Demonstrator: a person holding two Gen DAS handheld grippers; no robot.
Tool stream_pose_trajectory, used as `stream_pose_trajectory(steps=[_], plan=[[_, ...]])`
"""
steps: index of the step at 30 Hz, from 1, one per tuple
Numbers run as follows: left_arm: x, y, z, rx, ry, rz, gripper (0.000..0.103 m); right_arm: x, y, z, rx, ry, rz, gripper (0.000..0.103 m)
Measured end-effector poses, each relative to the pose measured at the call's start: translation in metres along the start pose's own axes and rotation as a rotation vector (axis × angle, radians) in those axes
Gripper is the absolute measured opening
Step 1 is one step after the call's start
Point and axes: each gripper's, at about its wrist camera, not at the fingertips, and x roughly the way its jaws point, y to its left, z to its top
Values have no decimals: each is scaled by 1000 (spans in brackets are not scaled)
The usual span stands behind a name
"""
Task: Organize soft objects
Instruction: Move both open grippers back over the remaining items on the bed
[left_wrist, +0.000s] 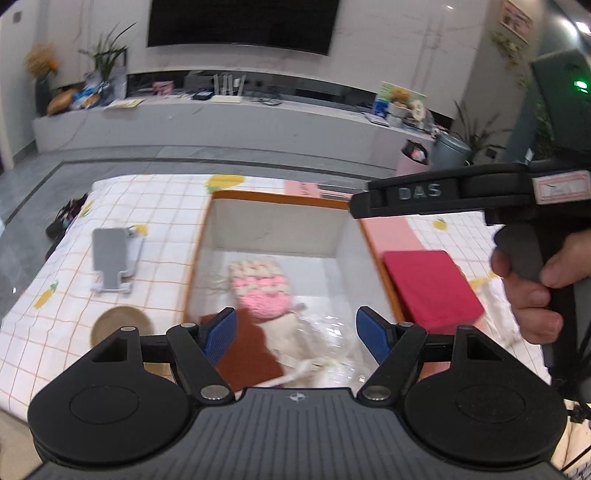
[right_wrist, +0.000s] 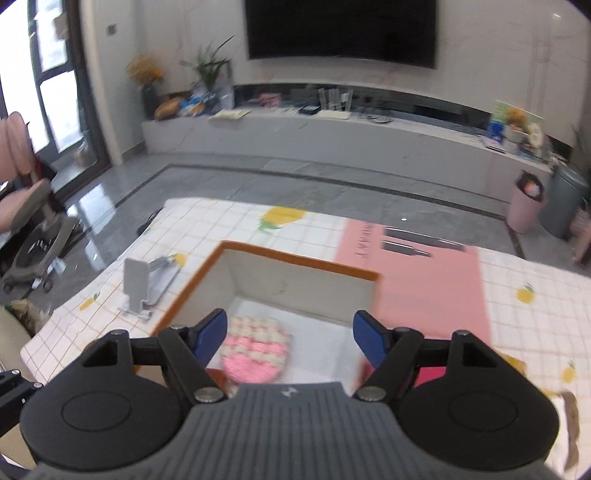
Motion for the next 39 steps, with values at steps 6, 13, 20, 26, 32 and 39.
stream_pose_trajectory(steps=[6,13,20,26,32,39], plan=[[1,-49,-15,126,-3,-18,86,-46,-48,-44,49,-37,-67,83],[8,-98,-37,233,19,-113,87,-72,-107,-102,40,-18,-178,86],[15,-139,-64,305,24,-136,87,-89,-176,-149,167,10,-248,88],[25,-161,-84,289,26,-131,87,-111,-225,-180,245,-26,-365,92],[38,-171,-104,239,-31,-164,87,-127,-271,-219,287,-57,-445,92],[63,-211,-123,267,-42,-217,87,-136,-287,-241,352,-75,-442,92]])
